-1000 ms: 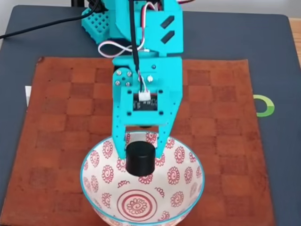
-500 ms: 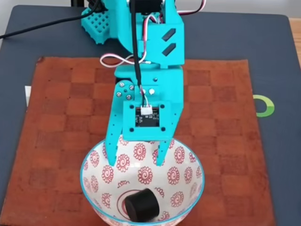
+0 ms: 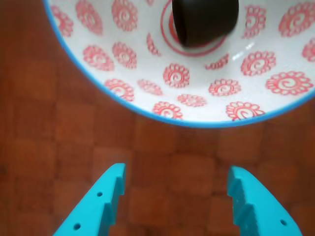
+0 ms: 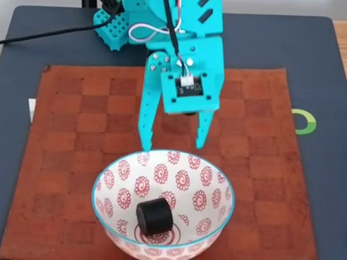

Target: Grasp a black cylinder and put it in a bowl.

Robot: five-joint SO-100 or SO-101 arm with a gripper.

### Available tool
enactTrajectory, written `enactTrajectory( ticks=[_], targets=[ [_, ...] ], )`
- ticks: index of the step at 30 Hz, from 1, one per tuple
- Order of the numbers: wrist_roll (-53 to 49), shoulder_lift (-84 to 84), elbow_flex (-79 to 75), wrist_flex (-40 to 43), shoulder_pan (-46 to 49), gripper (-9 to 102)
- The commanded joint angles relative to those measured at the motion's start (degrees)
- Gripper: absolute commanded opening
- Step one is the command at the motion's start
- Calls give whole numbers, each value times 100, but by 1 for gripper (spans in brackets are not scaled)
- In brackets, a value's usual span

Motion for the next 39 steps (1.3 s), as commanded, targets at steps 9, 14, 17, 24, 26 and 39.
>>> enactTrajectory(
  ticks=[9, 14, 17, 24, 26, 39],
  targets=[
    [-9, 1617, 1143, -44, -114, 26],
    [-9, 2021, 1688, -26, -132, 26],
    [-18, 2303, 2127, -79, -316, 26],
    [-18, 2804, 2848, -79, -580, 26],
    [-18, 2988, 3067, -79, -642, 26],
    [-18, 4201, 4122, 0, -905, 26]
  ],
)
